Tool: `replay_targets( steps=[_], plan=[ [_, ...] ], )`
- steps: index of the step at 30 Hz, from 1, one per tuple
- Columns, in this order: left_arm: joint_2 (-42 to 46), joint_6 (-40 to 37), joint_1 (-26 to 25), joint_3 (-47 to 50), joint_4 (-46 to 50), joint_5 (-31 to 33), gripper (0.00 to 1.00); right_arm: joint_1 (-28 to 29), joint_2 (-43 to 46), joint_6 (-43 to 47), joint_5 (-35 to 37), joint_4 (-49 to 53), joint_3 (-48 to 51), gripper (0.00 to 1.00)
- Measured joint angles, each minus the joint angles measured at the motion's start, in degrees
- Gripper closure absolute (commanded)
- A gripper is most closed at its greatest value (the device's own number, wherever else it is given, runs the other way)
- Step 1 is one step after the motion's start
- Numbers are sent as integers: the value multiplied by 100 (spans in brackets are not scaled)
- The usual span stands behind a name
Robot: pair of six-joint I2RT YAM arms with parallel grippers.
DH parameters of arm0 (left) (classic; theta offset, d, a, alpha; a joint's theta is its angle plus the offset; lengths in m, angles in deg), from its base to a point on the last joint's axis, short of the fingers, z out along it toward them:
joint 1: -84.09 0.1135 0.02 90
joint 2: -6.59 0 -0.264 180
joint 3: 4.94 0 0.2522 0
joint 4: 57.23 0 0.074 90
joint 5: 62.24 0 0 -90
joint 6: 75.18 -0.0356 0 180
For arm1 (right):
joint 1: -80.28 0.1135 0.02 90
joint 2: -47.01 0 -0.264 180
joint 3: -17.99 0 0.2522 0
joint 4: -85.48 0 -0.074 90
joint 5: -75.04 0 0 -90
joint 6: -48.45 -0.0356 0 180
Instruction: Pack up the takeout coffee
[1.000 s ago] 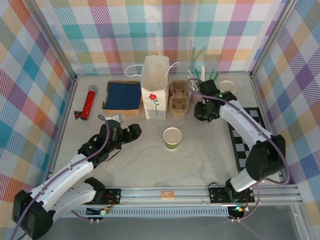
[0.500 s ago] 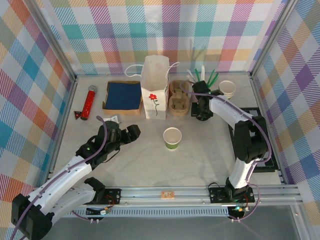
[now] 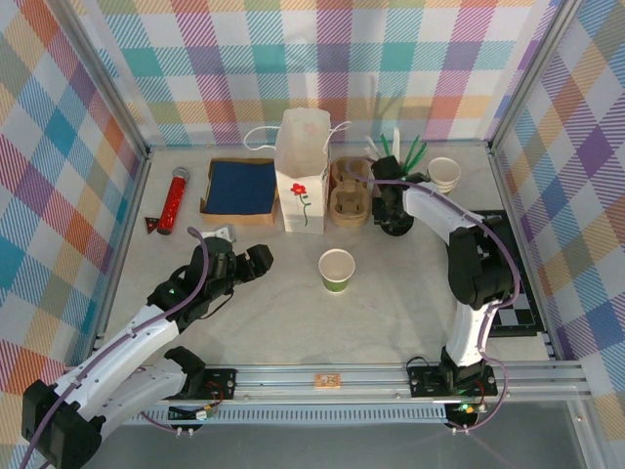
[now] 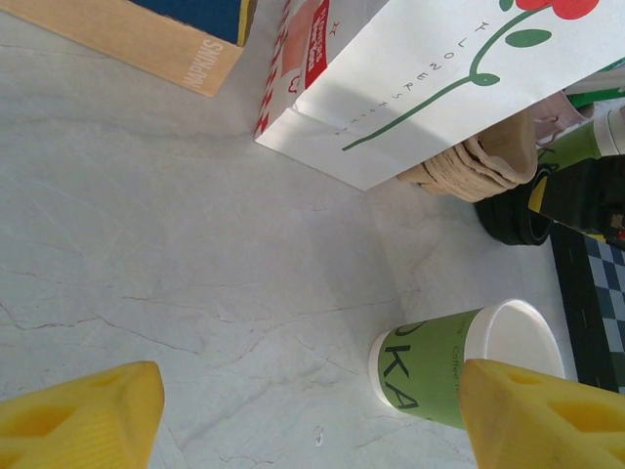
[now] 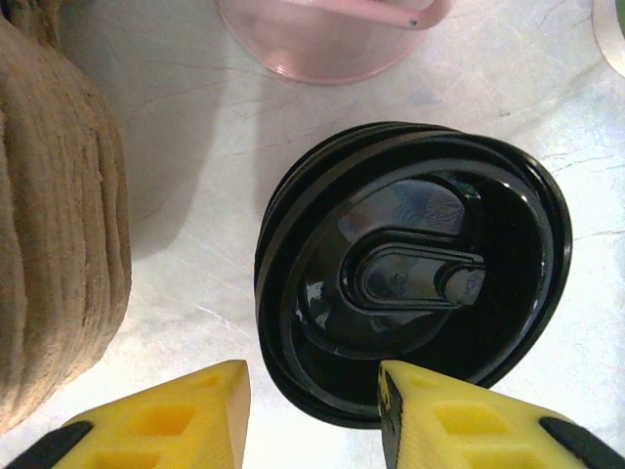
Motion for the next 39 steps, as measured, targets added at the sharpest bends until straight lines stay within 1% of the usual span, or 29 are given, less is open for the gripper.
replay_targets(
  steps=[4,16,24,31,39],
  plan=[
    [37,0,0,2,2,15,21,0,-35,2,33,-33,-9,61],
    [85,-2,0,0,59,90,21,0,-254,-2,90,-138,-9,69],
    [162,-20,0,2,133,131,21,0,-304,-2,155,-160,-15,78],
    [175,-20,0,2,131,162,21,0,-302,-2,177,-160,-15,82],
    [175,-20,0,2,131,162,21,9,-243,-4,245,-146,-15,84]
  ],
)
